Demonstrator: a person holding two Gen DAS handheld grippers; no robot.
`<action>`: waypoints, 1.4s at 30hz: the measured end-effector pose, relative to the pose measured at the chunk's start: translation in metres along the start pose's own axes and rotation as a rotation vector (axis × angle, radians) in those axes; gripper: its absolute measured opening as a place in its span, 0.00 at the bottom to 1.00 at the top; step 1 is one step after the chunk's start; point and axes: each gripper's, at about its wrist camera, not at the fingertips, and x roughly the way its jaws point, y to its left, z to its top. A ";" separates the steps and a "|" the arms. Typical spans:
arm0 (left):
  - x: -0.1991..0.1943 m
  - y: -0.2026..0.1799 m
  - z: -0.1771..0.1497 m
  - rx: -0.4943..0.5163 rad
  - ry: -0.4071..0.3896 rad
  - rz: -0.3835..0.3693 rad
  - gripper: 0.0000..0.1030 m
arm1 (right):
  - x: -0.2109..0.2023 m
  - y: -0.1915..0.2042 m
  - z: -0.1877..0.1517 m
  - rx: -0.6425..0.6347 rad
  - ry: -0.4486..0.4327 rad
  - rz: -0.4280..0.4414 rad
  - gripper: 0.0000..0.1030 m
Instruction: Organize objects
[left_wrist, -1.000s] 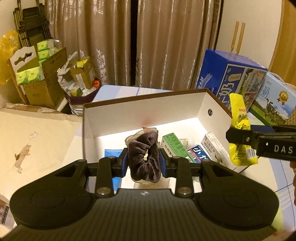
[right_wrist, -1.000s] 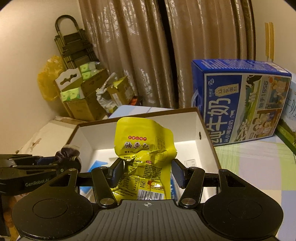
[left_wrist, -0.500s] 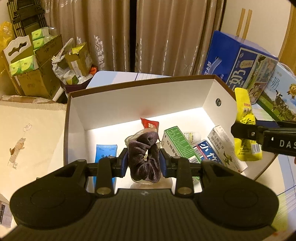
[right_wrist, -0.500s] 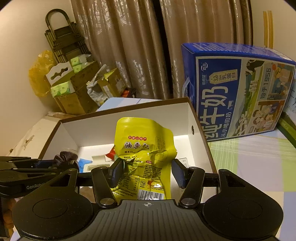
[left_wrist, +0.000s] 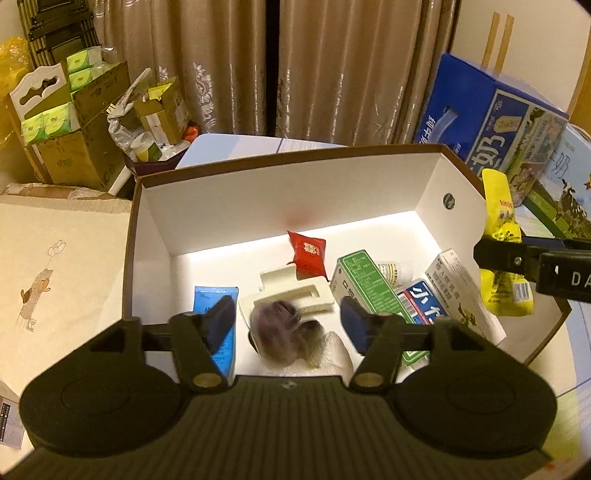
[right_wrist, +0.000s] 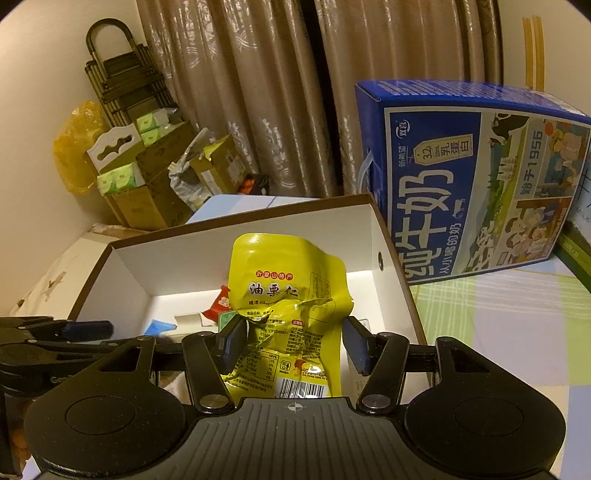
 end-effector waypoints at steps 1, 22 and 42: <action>0.000 0.001 0.001 -0.002 -0.002 0.007 0.67 | 0.001 -0.001 0.000 0.001 0.002 0.000 0.52; 0.002 0.016 0.013 -0.018 -0.012 0.044 0.92 | 0.039 -0.002 0.021 0.056 0.007 0.002 0.59; -0.019 0.016 0.013 -0.039 -0.042 0.019 0.97 | -0.005 -0.003 0.010 0.098 -0.012 0.051 0.66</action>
